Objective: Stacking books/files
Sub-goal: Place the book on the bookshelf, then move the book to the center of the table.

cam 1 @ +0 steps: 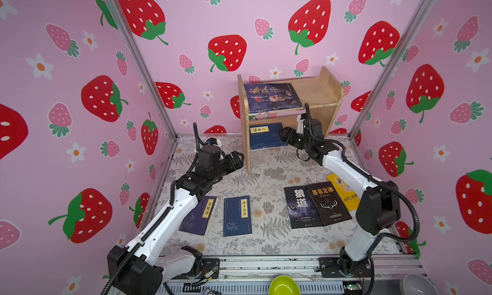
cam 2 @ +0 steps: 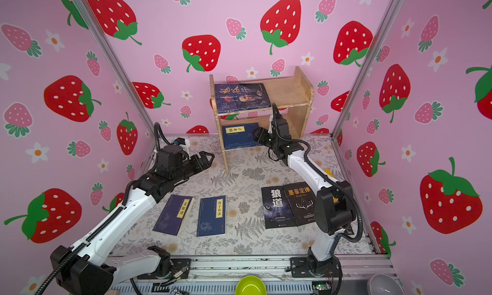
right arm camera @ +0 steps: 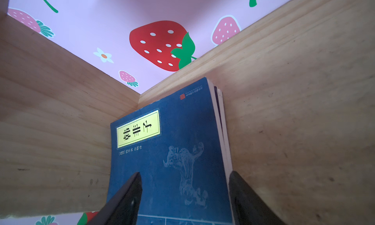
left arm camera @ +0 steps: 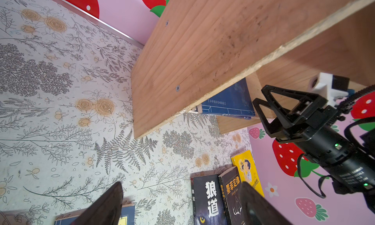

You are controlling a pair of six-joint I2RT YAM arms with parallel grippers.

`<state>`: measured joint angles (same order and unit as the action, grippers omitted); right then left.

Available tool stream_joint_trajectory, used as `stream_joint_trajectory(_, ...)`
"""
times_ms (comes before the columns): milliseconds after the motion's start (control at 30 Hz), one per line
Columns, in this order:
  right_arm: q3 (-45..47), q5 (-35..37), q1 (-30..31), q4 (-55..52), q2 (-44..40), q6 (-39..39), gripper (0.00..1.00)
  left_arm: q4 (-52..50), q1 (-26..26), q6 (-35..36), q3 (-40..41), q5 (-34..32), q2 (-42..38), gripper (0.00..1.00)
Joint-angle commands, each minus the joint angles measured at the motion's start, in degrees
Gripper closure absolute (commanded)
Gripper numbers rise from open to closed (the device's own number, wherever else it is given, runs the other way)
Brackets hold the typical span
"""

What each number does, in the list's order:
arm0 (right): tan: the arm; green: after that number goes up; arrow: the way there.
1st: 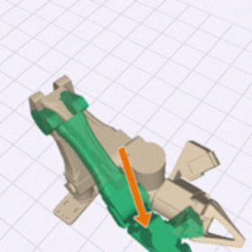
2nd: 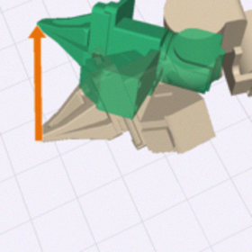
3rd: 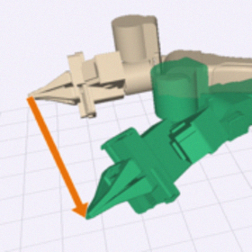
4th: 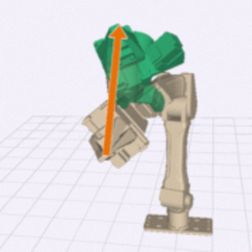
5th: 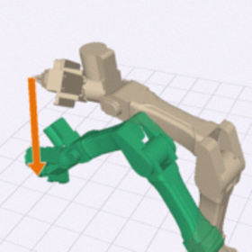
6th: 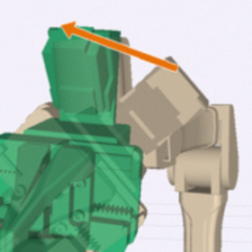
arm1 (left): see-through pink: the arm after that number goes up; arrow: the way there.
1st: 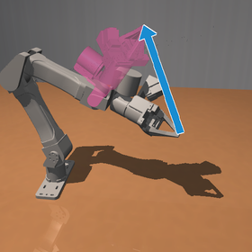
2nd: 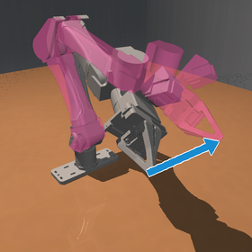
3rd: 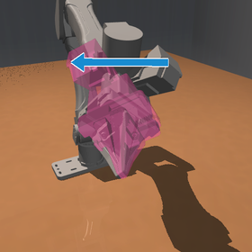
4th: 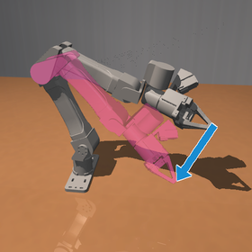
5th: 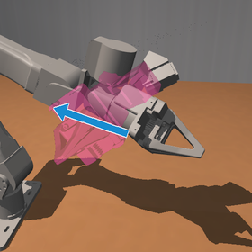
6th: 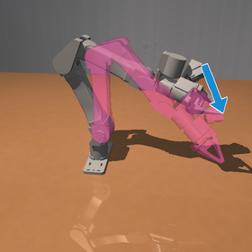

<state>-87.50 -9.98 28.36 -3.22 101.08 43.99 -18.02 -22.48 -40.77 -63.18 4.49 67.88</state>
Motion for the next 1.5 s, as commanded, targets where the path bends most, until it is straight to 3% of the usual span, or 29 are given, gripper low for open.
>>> stream_joint_trajectory(0, 0.9, -1.4, 0.5, 1.9, 0.8, 1.3, 0.32, -0.5, 0.2, -0.4, 0.6, -1.2, -1.0, 0.09)
stream_joint_trajectory(333, 1.1, -2.0, 1.9, 2.2, -0.2, 1.9, 0.34, -0.3, 0.2, -0.7, 1.1, -1.4, -1.0, 0.10)
stream_joint_trajectory(733, -0.4, 7.2, 1.2, -4.9, -8.1, -3.8, 0.20, -9.3, 1.2, 1.7, 0.1, -3.8, -1.3, 0.06)
stream_joint_trajectory(900, 6.1, 8.4, 1.3, -7.9, -15.9, -4.4, 0.11, -16.3, 3.1, 0.8, 2.1, -4.6, -1.5, 0.04)
stream_joint_trajectory(1167, 23.0, 7.7, 3.4, -11.3, -27.7, -1.0, 0.15, -20.1, 3.3, -3.9, 12.9, -2.8, -3.3, 0.01)
stream_joint_trajectory(1467, 30.2, -3.6, 10.7, -10.9, -20.9, -8.0, 0.19, -13.5, -0.5, -7.7, 26.0, -1.2, -4.2, 0.01)
